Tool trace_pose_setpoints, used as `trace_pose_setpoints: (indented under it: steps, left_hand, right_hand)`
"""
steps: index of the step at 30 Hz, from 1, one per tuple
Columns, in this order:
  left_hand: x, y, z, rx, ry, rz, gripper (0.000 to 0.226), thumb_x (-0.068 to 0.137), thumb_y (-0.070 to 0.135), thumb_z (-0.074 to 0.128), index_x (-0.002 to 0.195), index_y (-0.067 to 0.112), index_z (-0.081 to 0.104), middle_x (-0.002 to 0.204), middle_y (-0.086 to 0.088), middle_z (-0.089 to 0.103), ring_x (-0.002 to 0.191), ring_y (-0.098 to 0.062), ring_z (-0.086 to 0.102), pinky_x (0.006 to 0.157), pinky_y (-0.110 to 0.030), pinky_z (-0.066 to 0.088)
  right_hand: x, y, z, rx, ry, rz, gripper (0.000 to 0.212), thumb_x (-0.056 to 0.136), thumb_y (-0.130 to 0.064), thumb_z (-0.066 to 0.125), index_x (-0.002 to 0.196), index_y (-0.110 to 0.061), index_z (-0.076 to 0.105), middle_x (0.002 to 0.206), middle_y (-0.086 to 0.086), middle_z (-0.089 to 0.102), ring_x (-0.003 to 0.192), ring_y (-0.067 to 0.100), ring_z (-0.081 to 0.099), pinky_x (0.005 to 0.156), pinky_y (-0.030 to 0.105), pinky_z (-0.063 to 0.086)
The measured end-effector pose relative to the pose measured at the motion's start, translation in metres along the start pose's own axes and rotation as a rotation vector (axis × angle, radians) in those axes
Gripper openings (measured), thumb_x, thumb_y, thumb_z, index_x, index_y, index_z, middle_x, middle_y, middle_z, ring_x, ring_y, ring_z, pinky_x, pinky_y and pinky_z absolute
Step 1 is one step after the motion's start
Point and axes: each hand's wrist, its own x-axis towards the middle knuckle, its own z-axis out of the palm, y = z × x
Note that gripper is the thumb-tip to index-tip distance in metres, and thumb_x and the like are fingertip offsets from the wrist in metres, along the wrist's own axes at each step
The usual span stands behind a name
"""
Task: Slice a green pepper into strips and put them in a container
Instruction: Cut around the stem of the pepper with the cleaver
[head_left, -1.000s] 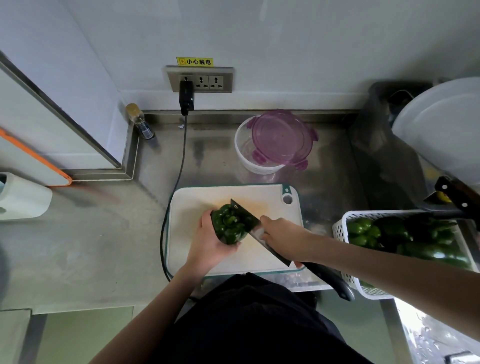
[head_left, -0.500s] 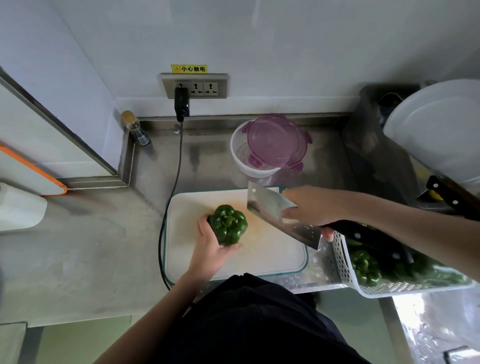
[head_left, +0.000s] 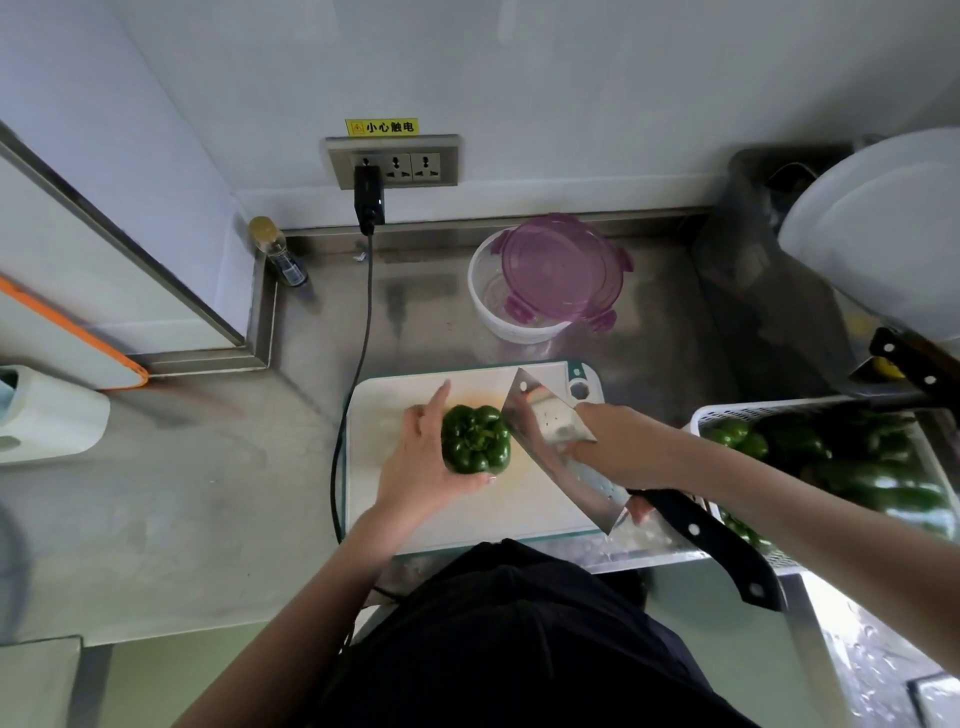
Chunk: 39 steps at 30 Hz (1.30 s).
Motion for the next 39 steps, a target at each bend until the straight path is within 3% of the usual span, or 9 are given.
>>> trace_pose_setpoints:
  steps: [4,7,11,16,20,23,28,36,39]
  left_hand:
    - [0.008,0.001,0.003,0.033,-0.073,0.082,0.102,0.053,0.048,0.084,0.136,0.025,0.03,0.136,0.0,0.026,0.127,-0.023,0.035,0.101,-0.036,0.037]
    - [0.01,0.006,0.011,-0.074,-0.127,0.082,0.105,0.052,0.04,0.089,0.133,0.015,0.026,0.139,-0.002,0.028,0.127,-0.021,0.035,0.098,-0.032,0.036]
    - [0.008,0.008,0.017,-0.089,-0.091,0.065,0.101,0.05,0.04,0.09,0.125,0.013,0.027,0.116,0.003,0.034,0.113,-0.021,0.044,0.091,-0.033,0.043]
    - [0.006,0.009,0.019,-0.074,-0.091,0.078,0.109,0.05,0.04,0.091,0.13,0.007,0.024,0.125,-0.004,0.032,0.119,-0.021,0.036,0.097,-0.033,0.037]
    - [0.007,0.011,0.017,-0.045,-0.095,0.088,0.113,0.05,0.042,0.09,0.134,0.005,0.023,0.131,-0.007,0.033,0.124,-0.022,0.035,0.1,-0.033,0.036]
    - [0.008,0.012,0.016,-0.013,-0.089,0.1,0.113,0.051,0.042,0.09,0.135,0.004,0.024,0.133,-0.008,0.034,0.124,-0.024,0.037,0.101,-0.033,0.036]
    - [0.009,0.012,0.018,0.021,-0.062,0.092,0.106,0.05,0.042,0.09,0.13,0.005,0.03,0.126,-0.006,0.039,0.119,-0.023,0.041,0.097,-0.03,0.038]
    - [0.01,0.011,0.023,0.019,-0.055,0.049,0.109,0.048,0.045,0.09,0.129,0.004,0.029,0.125,-0.006,0.036,0.119,-0.022,0.039,0.099,-0.03,0.035]
    - [0.01,0.011,0.023,0.001,-0.058,0.023,0.11,0.047,0.045,0.09,0.129,0.004,0.028,0.125,-0.006,0.035,0.118,-0.021,0.039,0.099,-0.03,0.035]
  right_hand:
    - [0.003,-0.006,0.003,-0.076,-0.004,0.011,0.015,0.099,-0.025,0.043,0.105,-0.011,0.046,0.108,0.016,0.06,0.08,0.024,0.054,0.062,0.028,0.044]
    - [0.002,-0.011,0.003,-0.128,-0.04,0.01,0.013,0.099,-0.022,0.043,0.101,-0.009,0.046,0.092,0.009,0.059,0.07,0.021,0.057,0.058,0.025,0.045]
    - [0.001,-0.017,0.006,-0.122,-0.009,0.026,0.014,0.098,-0.022,0.043,0.099,-0.008,0.046,0.068,-0.001,0.043,0.062,0.015,0.046,0.053,0.018,0.036]
    - [-0.001,-0.017,0.015,-0.189,0.021,0.011,0.024,0.099,-0.024,0.041,0.109,-0.003,0.047,0.073,0.002,0.047,0.059,0.013,0.047,0.049,0.023,0.035]
    - [-0.007,-0.023,0.011,-0.438,-0.006,-0.051,0.029,0.102,-0.023,0.034,0.117,0.0,0.044,0.11,0.013,0.058,0.095,0.025,0.062,0.067,0.026,0.04]
    - [-0.001,-0.019,0.014,-0.511,-0.005,-0.086,0.024,0.1,-0.014,0.038,0.118,0.001,0.044,0.099,0.012,0.058,0.082,0.021,0.062,0.066,0.024,0.041]
    - [0.013,-0.015,0.015,-0.512,-0.003,-0.1,0.023,0.094,-0.004,0.041,0.114,-0.001,0.052,0.092,0.007,0.046,0.053,0.006,0.037,0.055,0.02,0.035]
    - [0.017,-0.019,0.014,-0.517,-0.025,-0.14,0.025,0.099,-0.01,0.039,0.114,0.004,0.052,0.101,0.016,0.052,0.092,0.026,0.063,0.062,0.023,0.04]
    - [0.018,-0.02,0.02,-0.427,0.006,-0.115,0.021,0.098,-0.009,0.04,0.111,0.003,0.05,0.093,0.012,0.047,0.085,0.024,0.061,0.055,0.019,0.035]
